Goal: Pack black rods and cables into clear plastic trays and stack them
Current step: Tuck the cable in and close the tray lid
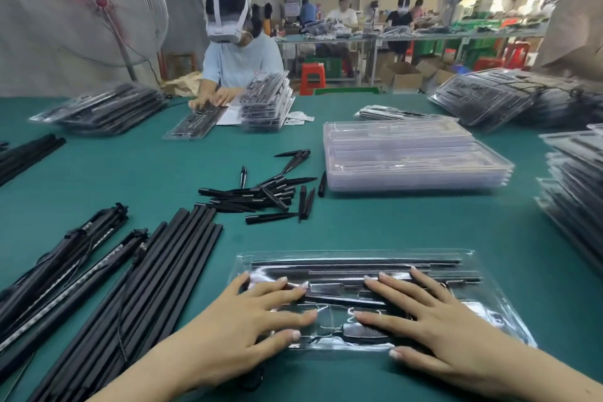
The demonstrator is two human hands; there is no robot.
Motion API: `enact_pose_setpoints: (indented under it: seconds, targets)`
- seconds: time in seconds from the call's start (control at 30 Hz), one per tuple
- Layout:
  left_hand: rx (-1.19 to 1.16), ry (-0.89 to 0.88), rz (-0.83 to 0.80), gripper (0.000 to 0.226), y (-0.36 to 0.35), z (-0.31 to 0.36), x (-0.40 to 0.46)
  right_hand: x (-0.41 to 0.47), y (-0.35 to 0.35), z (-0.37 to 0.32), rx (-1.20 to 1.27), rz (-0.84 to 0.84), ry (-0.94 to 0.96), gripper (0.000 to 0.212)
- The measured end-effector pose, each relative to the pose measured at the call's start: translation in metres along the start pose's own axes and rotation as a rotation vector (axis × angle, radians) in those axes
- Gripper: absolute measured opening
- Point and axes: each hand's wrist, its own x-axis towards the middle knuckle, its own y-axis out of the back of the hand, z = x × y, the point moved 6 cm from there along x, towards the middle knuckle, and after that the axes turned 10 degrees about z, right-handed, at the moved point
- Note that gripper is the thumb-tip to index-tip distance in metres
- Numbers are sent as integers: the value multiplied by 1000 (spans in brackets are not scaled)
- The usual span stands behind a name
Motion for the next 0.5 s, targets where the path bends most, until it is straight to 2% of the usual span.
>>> enact_pose_setpoints:
  seconds: [0.07,0.2,0.27,0.33,0.4,0.47,0.5]
  targets:
    - [16,-12,85,51,14,9,19,1,0,1,-5,-47,-4,50]
    - [-23,-104,299,31,25,38,70,1,2,3,26,-151,-45,47]
    - [-6,-69,313,44,10,43,85,2,2,3,29,-189,-58,45]
    - [73,-13,272,50,-12,39,90,4,-1,1,167,-173,-35,43]
    - [83,31,231,50,-26,32,90,7,-6,5,338,-238,-53,44]
    - [90,27,222,50,-30,30,90,15,-6,12,507,-295,-150,41]
    - [97,26,223,50,-31,31,89,20,-6,18,585,-263,-256,38]
